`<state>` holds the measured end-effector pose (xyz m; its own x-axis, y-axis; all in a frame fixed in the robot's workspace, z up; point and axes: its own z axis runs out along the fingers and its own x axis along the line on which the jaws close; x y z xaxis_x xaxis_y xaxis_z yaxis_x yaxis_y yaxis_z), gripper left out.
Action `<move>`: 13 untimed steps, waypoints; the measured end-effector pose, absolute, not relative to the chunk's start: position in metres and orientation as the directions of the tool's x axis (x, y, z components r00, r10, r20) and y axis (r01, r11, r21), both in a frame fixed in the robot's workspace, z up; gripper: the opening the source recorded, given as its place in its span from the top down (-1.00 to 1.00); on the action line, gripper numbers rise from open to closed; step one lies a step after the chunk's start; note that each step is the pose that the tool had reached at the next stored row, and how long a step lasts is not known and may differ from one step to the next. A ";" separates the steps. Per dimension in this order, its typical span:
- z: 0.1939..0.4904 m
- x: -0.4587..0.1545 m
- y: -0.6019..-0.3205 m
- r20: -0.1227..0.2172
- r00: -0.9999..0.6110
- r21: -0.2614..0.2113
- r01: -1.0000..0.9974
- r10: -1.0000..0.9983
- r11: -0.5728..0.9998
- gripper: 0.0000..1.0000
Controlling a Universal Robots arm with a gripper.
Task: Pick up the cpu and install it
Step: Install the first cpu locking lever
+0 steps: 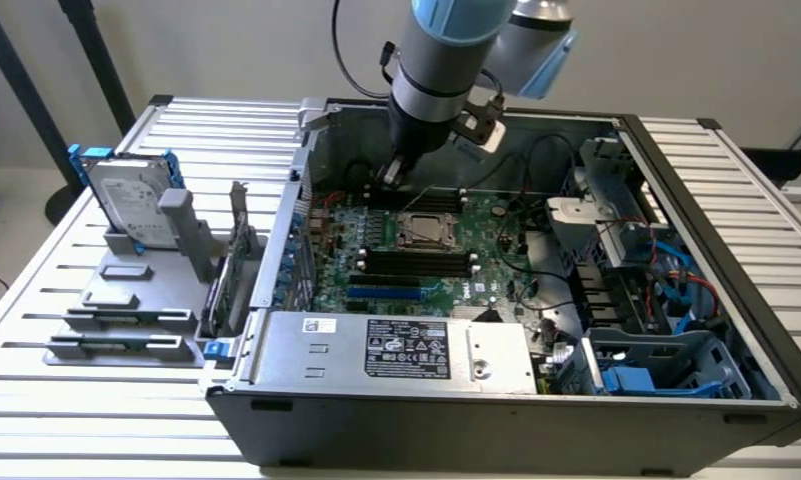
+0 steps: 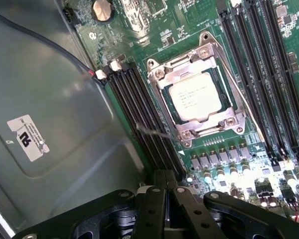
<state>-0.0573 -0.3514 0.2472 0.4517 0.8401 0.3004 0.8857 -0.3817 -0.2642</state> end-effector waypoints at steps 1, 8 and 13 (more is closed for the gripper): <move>0.247 -0.057 -0.351 0.301 0.456 -0.262 0.884 0.837 -0.387 0.79; 0.240 -0.057 -0.351 0.286 0.484 -0.248 0.871 0.827 -0.424 0.79; 0.234 -0.057 -0.351 0.275 0.484 -0.238 0.871 0.831 -0.429 0.79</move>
<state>-0.0571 -0.3506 0.2344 0.4840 0.8309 0.2745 0.8714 -0.4291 -0.2377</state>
